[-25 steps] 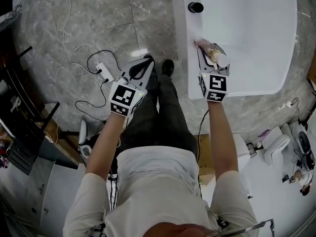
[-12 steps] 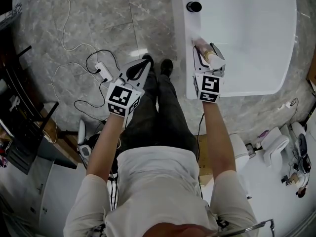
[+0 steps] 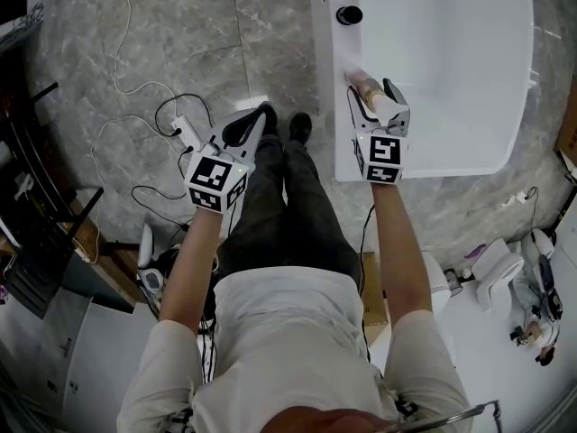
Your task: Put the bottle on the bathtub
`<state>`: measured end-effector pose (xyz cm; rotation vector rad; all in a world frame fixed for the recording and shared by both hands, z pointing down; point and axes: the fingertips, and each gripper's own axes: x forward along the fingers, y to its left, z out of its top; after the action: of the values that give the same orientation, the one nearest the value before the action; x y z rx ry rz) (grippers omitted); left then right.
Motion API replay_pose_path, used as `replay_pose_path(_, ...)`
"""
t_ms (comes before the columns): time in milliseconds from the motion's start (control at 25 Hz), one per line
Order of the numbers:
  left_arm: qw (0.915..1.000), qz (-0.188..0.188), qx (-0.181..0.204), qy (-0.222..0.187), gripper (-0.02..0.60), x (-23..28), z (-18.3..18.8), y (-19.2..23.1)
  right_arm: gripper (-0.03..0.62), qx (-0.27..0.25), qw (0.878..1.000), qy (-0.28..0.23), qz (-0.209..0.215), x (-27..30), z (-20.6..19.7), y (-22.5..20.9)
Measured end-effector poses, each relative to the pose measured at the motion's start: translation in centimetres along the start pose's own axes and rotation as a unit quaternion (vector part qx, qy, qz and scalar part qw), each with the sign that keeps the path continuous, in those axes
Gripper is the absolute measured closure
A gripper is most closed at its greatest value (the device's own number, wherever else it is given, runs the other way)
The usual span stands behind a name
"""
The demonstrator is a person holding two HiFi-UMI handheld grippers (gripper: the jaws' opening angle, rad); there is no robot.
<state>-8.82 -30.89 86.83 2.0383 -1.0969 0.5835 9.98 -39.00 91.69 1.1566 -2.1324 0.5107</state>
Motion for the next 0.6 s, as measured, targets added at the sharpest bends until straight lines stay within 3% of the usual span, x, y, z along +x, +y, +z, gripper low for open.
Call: replay_pose_path(600,0.9989,0.012,-0.015,-0.043,0.574,-5.8,3.3,-3.0,0.287,-0.011,0.999,0.004,0.036,-7.9,1.3,0.7)
